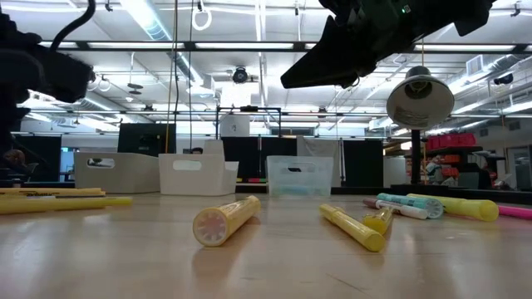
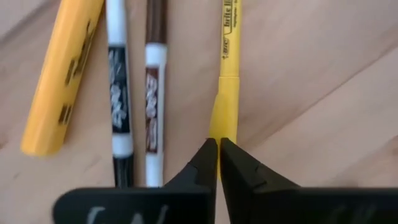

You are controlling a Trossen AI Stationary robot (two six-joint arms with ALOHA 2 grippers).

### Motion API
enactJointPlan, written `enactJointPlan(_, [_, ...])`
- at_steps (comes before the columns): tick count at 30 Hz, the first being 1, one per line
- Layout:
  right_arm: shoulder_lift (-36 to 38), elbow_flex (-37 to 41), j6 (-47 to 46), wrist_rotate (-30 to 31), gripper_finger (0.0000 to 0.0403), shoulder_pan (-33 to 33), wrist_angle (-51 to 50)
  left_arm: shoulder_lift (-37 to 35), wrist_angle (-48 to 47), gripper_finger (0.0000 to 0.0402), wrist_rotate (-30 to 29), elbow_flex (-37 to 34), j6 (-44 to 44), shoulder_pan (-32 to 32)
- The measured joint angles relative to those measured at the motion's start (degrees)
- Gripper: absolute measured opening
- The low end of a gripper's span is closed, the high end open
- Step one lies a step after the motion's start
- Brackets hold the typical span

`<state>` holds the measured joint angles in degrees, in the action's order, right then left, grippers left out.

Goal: Pick & Place Markers
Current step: Put the yellow marker into the gray bin

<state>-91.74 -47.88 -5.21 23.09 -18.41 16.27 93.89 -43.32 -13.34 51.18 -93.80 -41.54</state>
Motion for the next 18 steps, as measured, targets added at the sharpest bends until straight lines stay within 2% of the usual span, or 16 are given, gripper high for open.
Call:
enactJointPlan(6, [0.0,0.0,0.1,0.0,0.0045,0.0,0.0,0.0,0.7,0.0005,-4.6,-0.1,2.7,0.0])
enactJointPlan(18, [0.0,0.0,0.2,0.0,0.0045,0.0,0.0,0.0,0.7,0.0003,-5.2,-0.1,4.8,0.9])
